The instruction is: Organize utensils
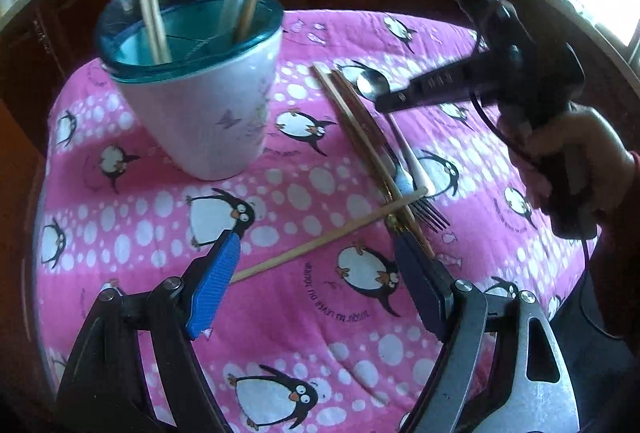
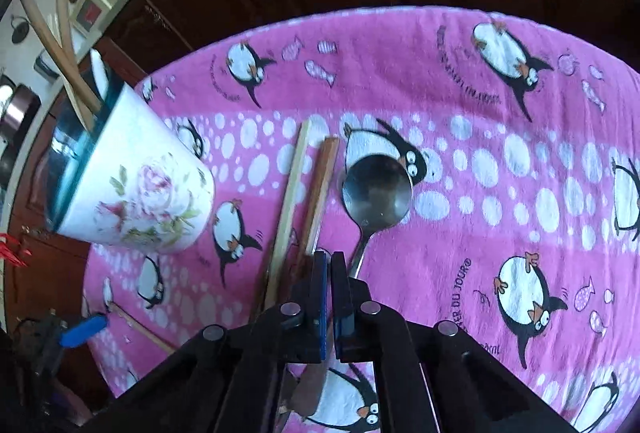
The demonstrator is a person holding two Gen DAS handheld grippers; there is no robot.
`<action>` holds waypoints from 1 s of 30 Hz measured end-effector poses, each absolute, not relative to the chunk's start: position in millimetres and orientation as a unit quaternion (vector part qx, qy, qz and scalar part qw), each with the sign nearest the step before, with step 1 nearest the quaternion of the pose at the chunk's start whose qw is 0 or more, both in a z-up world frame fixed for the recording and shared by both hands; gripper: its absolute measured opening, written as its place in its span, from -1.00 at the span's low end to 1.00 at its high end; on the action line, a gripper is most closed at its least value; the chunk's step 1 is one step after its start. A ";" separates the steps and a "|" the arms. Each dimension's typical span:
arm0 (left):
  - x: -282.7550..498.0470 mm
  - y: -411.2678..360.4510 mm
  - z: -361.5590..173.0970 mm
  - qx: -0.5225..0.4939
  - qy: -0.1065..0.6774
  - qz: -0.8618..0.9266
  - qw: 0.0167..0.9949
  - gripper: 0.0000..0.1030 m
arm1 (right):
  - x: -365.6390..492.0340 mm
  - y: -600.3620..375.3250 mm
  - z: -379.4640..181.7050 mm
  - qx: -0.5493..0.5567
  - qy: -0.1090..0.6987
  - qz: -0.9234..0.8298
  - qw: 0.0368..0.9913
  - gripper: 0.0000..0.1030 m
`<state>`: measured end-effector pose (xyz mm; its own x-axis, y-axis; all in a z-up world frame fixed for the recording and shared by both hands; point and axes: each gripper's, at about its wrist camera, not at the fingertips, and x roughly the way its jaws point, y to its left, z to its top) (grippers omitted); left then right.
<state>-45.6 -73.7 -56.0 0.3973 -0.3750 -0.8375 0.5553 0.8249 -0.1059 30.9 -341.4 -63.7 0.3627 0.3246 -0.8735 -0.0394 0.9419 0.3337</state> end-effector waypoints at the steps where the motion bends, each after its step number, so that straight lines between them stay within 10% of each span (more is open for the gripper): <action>1: -46.0 -75.4 -57.2 0.099 0.473 -0.283 0.828 0.56 | 32.0 -340.9 -62.6 0.127 0.554 0.107 0.816 -0.84; 8: -46.1 -80.8 -62.7 0.114 0.475 -0.288 0.824 0.56 | 53.2 -340.7 -70.5 0.150 0.568 0.105 0.803 -0.81; 12: -46.6 -79.0 -66.9 0.104 0.478 -0.287 0.823 0.56 | 54.0 -340.8 -67.2 0.169 0.565 0.115 0.799 -0.46; 19: -48.0 -77.1 -65.0 0.104 0.475 -0.286 0.825 0.56 | 48.0 -321.9 -75.4 0.120 0.571 0.122 0.803 -0.83; 30: -41.6 -92.4 -71.0 0.148 0.471 -0.315 0.811 0.56 | -27.1 -372.8 -51.5 0.121 0.582 0.140 0.792 -0.84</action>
